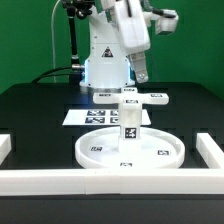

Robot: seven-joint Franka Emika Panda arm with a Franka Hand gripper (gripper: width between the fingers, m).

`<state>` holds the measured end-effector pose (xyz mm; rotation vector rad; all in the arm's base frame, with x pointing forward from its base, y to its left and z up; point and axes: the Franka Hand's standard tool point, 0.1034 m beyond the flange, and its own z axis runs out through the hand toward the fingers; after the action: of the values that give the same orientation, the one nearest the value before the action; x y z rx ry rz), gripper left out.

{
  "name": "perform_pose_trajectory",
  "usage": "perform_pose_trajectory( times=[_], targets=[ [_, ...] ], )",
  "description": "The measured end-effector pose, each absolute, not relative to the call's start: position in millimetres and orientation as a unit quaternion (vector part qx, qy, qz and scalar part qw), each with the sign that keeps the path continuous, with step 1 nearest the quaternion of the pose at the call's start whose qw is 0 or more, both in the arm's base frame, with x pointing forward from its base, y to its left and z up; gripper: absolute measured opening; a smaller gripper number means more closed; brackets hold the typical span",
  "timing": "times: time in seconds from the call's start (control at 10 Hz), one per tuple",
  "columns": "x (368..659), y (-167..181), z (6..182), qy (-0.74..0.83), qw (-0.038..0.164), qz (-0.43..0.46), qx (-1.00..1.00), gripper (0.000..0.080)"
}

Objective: Assemble round table

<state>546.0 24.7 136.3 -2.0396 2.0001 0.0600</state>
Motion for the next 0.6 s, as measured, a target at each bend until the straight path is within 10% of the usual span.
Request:
perform_pose_trajectory(
  times=[0.6],
  targets=[
    [543.1, 28.2, 134.8, 0.539, 0.142, 0.005, -0.83, 0.0649]
  ],
)
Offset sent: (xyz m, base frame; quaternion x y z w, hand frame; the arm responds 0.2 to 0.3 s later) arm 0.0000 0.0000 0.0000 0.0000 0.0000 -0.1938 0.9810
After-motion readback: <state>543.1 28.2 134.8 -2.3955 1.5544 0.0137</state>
